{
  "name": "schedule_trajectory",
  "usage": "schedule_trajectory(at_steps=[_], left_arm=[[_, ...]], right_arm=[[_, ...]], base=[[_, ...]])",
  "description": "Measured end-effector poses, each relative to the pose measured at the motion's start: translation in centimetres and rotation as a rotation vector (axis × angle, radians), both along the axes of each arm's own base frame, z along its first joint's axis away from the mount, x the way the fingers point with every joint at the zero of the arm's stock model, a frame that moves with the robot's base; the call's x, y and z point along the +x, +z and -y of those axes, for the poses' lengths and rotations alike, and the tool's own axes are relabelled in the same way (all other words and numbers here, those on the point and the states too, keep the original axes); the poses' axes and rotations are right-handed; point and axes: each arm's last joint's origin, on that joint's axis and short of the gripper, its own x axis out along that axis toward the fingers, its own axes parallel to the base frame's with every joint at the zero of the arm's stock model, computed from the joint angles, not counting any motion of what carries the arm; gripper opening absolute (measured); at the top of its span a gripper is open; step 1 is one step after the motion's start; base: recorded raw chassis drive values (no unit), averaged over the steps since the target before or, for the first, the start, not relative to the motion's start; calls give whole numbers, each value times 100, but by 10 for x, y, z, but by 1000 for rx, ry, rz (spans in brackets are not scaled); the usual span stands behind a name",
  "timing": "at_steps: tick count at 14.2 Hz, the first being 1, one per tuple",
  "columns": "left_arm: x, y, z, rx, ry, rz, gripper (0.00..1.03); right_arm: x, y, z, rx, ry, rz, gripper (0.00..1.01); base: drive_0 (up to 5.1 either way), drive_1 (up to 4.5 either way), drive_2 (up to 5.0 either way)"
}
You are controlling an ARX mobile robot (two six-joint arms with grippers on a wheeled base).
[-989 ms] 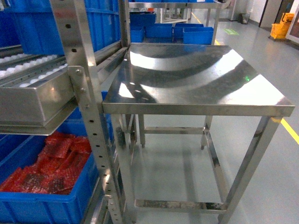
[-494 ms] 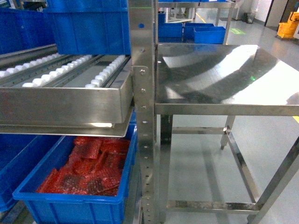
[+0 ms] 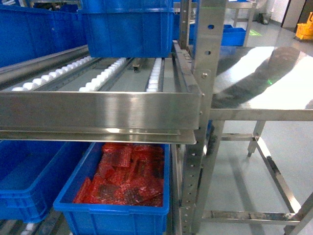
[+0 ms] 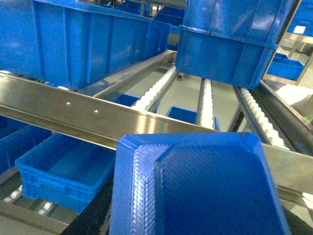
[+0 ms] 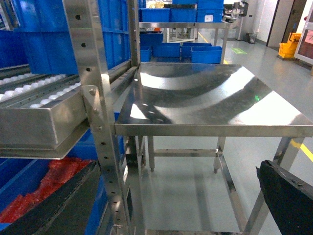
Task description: Pick blue part to blue bin on bottom shelf
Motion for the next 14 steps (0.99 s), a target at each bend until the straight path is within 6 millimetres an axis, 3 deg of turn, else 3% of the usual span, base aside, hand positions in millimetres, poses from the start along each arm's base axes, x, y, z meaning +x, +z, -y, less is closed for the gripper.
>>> schedule_trajectory(at_steps=[14], left_arm=[[0,0,0,1,3,0,43]], right_arm=[[0,0,0,0,0,0,98]], base=[[-499,242,242]])
